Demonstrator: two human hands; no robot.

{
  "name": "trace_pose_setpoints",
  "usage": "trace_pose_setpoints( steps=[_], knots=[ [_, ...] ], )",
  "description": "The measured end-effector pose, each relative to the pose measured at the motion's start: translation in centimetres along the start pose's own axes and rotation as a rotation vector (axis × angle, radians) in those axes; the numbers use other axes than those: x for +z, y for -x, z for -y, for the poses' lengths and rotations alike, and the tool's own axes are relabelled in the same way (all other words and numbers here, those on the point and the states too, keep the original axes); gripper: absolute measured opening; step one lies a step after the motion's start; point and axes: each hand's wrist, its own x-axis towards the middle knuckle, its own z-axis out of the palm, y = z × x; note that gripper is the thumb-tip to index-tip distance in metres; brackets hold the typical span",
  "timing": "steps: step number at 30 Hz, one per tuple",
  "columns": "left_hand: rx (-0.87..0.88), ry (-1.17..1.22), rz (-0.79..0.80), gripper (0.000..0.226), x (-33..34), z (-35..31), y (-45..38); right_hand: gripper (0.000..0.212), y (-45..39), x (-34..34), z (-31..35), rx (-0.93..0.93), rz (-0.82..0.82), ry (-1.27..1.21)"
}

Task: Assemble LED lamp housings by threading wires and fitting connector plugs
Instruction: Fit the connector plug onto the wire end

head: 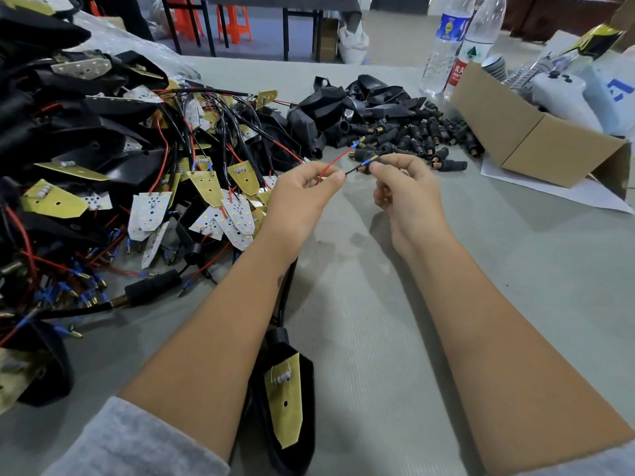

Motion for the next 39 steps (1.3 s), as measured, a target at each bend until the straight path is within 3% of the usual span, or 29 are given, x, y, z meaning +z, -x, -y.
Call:
trace_pose_setpoints(
  steps=[5,10,22,26,33,39],
  knots=[
    [-0.001,-0.018,-0.024,0.015,0.1,-0.1,0.0,0.016,-0.5,-0.3,0.2,0.161,-0.052,-0.361],
    [-0.007,-0.035,-0.036,0.016,0.1,0.0,0.0,0.030,-0.7,-0.5,0.2,0.208,-0.010,-0.443],
    [-0.003,-0.050,-0.010,0.016,0.0,0.0,-0.1,0.022,-0.5,-0.2,0.2,0.165,0.139,-0.205],
    [-0.006,-0.088,0.002,0.014,0.1,0.0,-0.2,0.015,0.2,0.5,-0.1,0.064,0.207,0.031],
    [-0.143,-0.010,-0.008,0.020,0.0,0.1,-0.6,0.013,0.9,0.8,-0.1,-0.027,0.257,0.183],
    [-0.119,-0.061,-0.015,0.020,0.1,0.6,-0.8,0.033,0.6,0.9,0.2,0.069,0.308,0.120]
  ],
)
